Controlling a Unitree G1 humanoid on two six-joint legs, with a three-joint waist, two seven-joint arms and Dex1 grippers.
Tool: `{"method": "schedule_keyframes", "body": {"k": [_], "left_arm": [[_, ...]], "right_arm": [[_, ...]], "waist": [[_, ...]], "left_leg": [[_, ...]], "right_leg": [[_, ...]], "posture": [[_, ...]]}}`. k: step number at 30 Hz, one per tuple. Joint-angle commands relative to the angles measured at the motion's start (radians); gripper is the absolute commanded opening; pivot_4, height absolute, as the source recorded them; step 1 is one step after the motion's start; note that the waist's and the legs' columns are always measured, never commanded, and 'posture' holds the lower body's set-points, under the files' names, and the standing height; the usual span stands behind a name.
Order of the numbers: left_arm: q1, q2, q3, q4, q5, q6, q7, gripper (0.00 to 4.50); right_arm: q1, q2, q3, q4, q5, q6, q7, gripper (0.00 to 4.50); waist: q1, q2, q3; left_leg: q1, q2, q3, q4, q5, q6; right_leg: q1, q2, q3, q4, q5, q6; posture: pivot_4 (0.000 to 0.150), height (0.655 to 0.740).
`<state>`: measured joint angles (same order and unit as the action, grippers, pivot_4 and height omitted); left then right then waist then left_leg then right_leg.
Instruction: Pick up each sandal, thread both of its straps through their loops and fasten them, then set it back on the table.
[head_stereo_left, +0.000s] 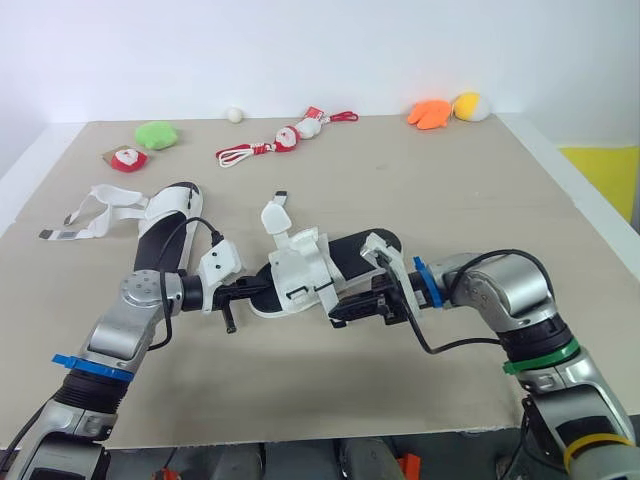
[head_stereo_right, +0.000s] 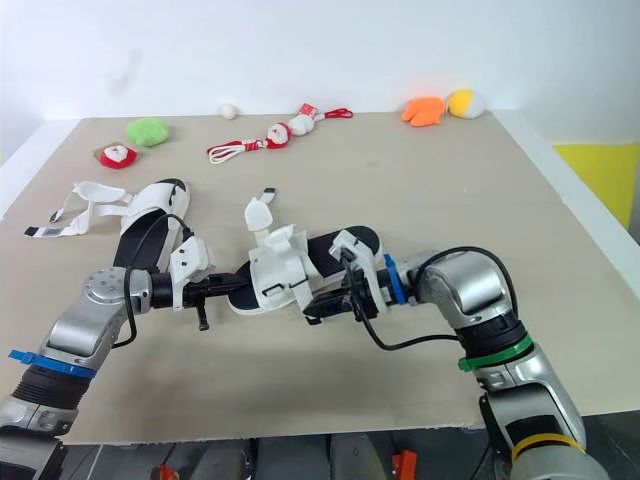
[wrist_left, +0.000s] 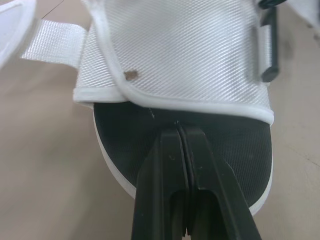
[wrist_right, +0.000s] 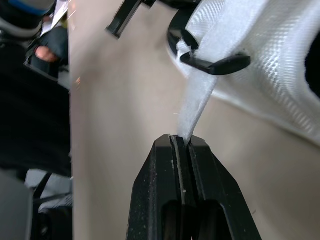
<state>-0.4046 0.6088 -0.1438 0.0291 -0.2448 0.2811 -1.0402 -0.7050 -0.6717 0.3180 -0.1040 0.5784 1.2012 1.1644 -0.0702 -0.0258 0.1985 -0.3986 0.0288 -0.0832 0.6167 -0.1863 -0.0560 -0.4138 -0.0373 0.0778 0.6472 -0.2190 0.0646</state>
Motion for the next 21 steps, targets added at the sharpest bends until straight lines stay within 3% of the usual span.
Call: {"method": "schedule_keyframes", "body": {"k": [1, 21], "left_arm": [[0.030, 0.007, -0.039, 0.034, 0.029, 0.020, -0.017, 0.00], [0.037, 0.004, -0.038, 0.028, 0.031, 0.023, -0.017, 0.00]], "right_arm": [[0.001, -0.049, 0.023, -0.058, 0.043, 0.035, 0.056, 0.05], [0.103, -0.182, 0.067, -0.212, 0.129, 0.015, 0.140, 0.05]], "waist": [[0.000, 0.000, 0.000], [0.000, 0.000, 0.000]], "left_leg": [[0.000, 0.000, 0.000, 0.000, 0.000, 0.000], [0.000, 0.000, 0.000, 0.001, -0.002, -0.001]], "right_leg": [[0.000, 0.000, 0.000, 0.000, 0.000, 0.000], [0.000, 0.000, 0.000, -0.001, -0.001, 0.000]], "posture": [[0.150, 0.7400], [0.150, 0.7400]]}}
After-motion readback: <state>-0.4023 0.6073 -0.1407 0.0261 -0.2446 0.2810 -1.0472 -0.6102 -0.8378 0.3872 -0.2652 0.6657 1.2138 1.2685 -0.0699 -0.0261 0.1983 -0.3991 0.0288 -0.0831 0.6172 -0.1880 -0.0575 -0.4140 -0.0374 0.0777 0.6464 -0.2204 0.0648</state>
